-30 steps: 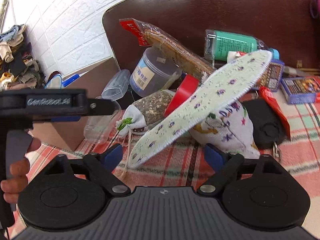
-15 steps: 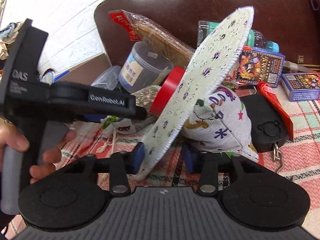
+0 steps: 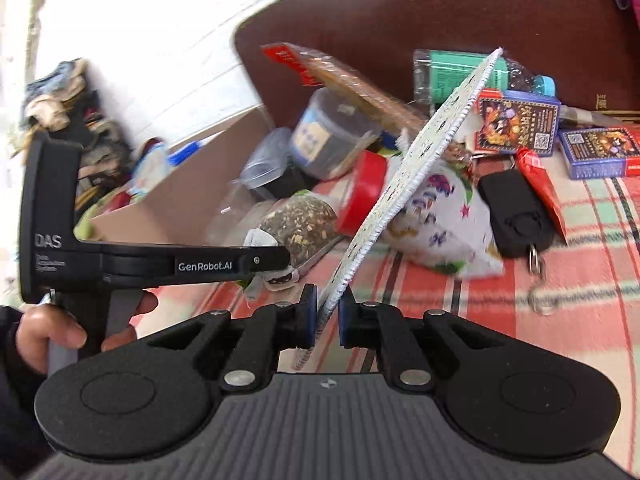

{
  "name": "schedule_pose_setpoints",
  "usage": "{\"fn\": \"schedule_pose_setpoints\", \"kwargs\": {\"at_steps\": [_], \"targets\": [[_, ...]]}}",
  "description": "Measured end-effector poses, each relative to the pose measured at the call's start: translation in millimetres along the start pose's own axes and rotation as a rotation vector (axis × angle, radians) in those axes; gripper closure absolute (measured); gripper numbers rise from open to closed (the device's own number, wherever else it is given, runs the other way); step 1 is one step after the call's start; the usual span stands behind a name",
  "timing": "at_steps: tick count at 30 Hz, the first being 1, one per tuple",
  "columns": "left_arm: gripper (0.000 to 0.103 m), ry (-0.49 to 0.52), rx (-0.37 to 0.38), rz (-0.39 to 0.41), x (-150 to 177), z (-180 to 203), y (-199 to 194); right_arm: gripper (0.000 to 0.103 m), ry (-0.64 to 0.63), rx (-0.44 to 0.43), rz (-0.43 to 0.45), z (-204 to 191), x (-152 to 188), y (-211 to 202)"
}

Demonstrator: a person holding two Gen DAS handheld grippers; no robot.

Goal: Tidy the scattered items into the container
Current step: 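Close the left gripper on the herb sachet bag while the right gripper grasps the floral insole, then carry the sachet bag and insole in both grippers over the cardboard box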

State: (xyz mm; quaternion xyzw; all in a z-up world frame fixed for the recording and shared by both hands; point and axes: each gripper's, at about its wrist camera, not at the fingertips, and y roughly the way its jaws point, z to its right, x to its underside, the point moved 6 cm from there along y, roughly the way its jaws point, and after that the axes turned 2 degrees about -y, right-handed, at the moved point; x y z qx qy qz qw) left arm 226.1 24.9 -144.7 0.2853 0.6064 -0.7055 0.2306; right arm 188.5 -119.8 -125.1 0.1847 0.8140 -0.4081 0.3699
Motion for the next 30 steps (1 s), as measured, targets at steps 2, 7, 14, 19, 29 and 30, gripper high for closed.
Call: {"fn": "schedule_pose_setpoints", "kwargs": {"at_steps": [2,7,14,19,29,30], "targets": [[0.072,-0.002,0.016,-0.018,17,-4,-17,0.091,-0.011,-0.040,-0.031,-4,10,-15],[0.067,-0.010,0.067,-0.068,56,-11,-52,0.091,-0.004,-0.070,-0.125,-5,44,-40],[0.024,-0.001,0.046,-0.070,55,-9,-39,0.065,0.108,0.071,-0.138,20,55,-37],[0.022,0.004,0.034,-0.069,51,-6,-27,0.049,0.117,0.121,-0.098,31,50,-31],[0.039,0.014,0.014,-0.075,48,-4,-6,0.076,0.149,0.186,-0.069,43,39,-16],[0.042,0.016,0.016,-0.073,48,-5,-7,0.079,0.152,0.185,-0.068,44,40,-17]]}}
